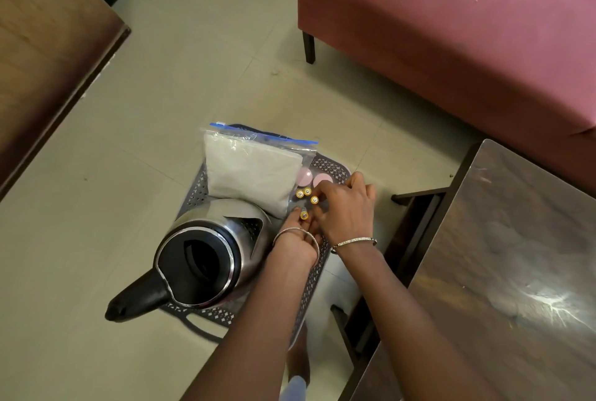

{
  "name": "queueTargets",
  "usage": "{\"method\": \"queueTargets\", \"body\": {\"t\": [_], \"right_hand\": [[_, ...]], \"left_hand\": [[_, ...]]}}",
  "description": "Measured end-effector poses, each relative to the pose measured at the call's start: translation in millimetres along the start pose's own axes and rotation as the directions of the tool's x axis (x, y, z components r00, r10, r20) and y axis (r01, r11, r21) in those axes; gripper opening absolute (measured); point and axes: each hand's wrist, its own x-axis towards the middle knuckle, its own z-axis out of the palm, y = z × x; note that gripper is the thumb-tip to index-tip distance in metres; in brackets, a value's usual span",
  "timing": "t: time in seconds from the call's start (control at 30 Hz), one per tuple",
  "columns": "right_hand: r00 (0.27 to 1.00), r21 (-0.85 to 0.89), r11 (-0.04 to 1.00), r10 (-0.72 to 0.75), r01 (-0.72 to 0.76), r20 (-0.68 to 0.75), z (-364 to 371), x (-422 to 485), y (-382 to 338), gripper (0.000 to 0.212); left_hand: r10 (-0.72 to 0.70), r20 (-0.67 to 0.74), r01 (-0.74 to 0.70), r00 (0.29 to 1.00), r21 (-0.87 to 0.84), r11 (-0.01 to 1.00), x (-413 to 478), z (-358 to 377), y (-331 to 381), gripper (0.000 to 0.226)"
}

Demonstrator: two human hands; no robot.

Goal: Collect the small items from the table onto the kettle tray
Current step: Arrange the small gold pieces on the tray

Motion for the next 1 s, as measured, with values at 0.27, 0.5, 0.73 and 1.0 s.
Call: {"method": "queueTargets", "body": {"t": [0.27, 0.5, 0.73, 1.0], "right_hand": [[0.999, -0.019, 1.000, -0.002, 0.002, 0.050, 4.4, 2.6, 3.0, 0.012], [0.992, -0.041, 0.998, -0.032, 0.038, 0.121, 4.2, 3.5, 5.0, 0.015], [0.990, -0.061, 0.996, -0.063, 0.071, 0.126, 1.8, 4.9, 3.9, 0.019], [0.985, -0.056, 0.994, -0.084, 0.093, 0.152, 0.7, 3.5, 3.4, 0.020]], "left_hand": [[0.022, -0.020, -0.023, 1.000, -0.007, 1.000, 1.4, 7.0, 4.7, 0.014], [0.017, -0.004, -0.017, 1.000, 0.012, 1.000, 0.1, 5.8, 2.7, 0.033], [0.053, -0.004, -0.053, 0.999, 0.012, 0.999, -5.3, 8.5, 0.0, 0.038], [0.076, -0.021, -0.076, 0.997, 0.012, 0.997, -1.2, 6.8, -4.1, 0.039]]}}
